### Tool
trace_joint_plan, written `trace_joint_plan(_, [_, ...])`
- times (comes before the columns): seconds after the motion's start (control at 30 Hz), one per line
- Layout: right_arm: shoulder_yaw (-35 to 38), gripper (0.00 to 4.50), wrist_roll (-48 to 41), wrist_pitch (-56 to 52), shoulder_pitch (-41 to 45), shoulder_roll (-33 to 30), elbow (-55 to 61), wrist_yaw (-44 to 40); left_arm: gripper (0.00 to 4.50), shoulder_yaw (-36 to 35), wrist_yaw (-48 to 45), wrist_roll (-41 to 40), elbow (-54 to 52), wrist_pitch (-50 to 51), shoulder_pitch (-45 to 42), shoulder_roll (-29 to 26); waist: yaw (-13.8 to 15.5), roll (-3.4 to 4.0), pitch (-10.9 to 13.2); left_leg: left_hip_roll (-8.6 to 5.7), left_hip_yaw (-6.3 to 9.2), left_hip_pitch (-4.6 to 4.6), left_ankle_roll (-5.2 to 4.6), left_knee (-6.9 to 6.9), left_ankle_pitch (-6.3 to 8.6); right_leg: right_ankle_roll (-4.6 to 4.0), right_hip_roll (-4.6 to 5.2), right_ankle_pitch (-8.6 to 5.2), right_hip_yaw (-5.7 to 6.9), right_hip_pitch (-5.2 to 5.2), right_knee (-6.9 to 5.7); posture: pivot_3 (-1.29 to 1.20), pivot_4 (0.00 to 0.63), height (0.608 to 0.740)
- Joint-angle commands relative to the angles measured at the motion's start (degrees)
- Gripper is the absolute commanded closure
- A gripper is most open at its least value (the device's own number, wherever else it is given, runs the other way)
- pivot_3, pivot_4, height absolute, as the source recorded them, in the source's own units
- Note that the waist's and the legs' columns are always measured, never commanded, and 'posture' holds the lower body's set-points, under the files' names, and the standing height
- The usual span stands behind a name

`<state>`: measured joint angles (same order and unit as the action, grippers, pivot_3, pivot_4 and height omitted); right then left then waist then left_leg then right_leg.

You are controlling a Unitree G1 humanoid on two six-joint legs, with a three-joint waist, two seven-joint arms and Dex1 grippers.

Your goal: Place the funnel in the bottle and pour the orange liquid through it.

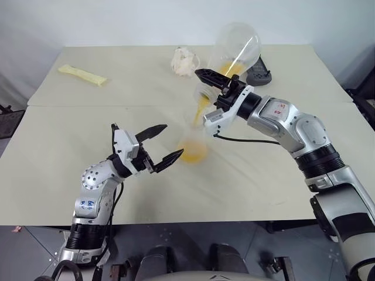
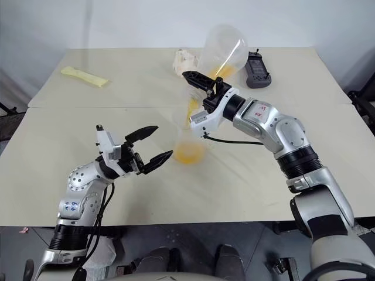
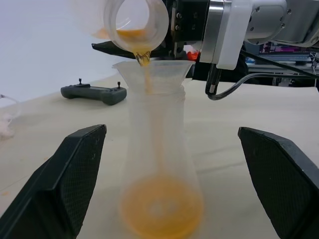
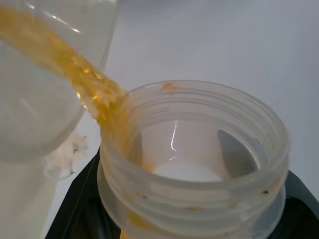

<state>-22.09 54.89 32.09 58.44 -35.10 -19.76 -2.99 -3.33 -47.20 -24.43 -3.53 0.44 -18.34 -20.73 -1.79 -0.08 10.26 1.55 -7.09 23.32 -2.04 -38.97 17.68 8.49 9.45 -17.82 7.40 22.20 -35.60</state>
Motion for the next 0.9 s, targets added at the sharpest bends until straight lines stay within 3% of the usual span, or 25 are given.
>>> trace_joint_plan(0.03, [1.4,2.01,-0.7,-0.2,0.6,-1.0,2.8,1.0,0.00,0.2,-0.3,0.2,-0.2,-1.6,-1.0,0.2,0.0,0.00,0.0,0.00,0.00,0.00,0.00,0.00,0.00,0.00,0.00,0.00,0.00,0.00,0.00,0.00,0.150,0.740])
trace_joint_plan(0.9, [1.8,2.01,0.3,-1.4,-0.8,-1.9,6.2,2.2,0.00,0.7,-1.0,0.2,1.5,-2.2,-2.6,0.8,0.0,0.00,0.0,0.00,0.00,0.00,0.00,0.00,0.00,0.00,0.00,0.00,0.01,0.00,0.00,0.00,0.150,0.740])
